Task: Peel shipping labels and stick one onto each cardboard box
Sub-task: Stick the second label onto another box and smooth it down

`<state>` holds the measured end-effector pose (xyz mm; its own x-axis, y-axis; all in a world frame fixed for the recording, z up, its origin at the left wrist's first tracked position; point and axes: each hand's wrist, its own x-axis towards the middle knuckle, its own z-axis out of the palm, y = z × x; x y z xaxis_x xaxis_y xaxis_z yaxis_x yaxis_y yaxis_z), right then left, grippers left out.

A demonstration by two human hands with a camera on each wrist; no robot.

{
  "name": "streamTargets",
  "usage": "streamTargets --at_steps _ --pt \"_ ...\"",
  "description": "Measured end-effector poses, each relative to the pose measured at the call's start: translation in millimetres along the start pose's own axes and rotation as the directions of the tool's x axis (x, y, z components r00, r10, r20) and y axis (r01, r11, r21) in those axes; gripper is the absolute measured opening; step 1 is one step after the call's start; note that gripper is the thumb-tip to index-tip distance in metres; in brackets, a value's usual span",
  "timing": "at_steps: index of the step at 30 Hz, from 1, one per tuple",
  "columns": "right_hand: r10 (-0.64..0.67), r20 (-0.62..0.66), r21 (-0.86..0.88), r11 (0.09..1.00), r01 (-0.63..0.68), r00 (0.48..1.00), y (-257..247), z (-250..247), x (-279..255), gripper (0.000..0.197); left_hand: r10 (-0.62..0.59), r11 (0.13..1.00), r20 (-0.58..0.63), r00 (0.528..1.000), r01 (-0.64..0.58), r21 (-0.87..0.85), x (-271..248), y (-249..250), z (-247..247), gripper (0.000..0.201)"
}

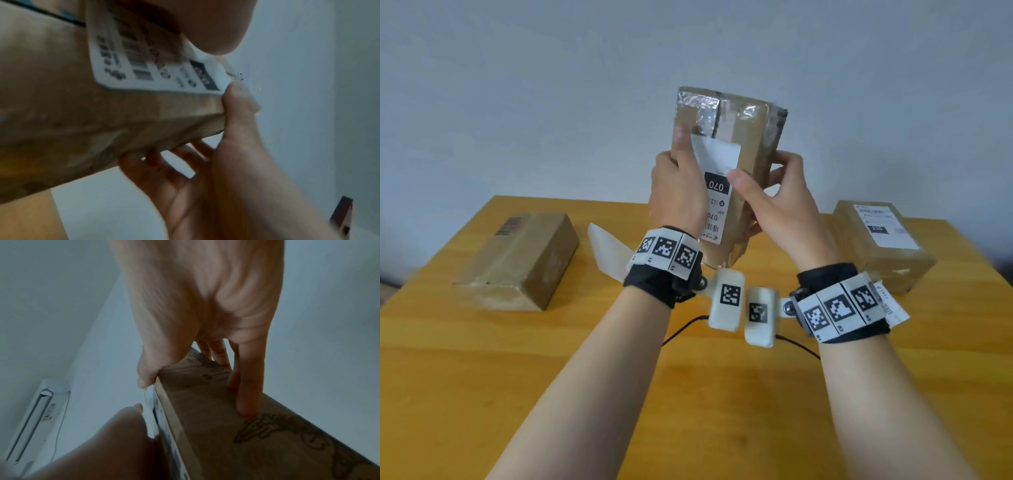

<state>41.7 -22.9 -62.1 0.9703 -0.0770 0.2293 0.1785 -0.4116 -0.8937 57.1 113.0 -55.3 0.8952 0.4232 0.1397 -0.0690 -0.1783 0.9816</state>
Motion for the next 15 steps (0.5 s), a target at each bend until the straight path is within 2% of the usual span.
streamTargets --at_steps 3,7,15 --pt "-0.019 -0.018 -0.017 1.0 0.019 1.0 -21.7 -3.8 -12.9 0.065 0.034 0.998 -0.076 0.997 -0.03 0.048 -8.4 6.3 -3.7 0.066" --pt "-0.039 -0.038 -0.069 0.997 0.037 0.999 -40.4 -14.4 -25.1 0.065 0.053 0.997 -0.091 0.994 -0.047 0.064 -15.9 14.9 -12.4 0.053" --pt "-0.015 0.0 -0.024 1.0 0.015 1.0 -61.3 -38.5 -40.0 0.061 0.123 0.982 -0.073 0.99 -0.111 0.15 -26.8 34.6 -18.2 0.061"
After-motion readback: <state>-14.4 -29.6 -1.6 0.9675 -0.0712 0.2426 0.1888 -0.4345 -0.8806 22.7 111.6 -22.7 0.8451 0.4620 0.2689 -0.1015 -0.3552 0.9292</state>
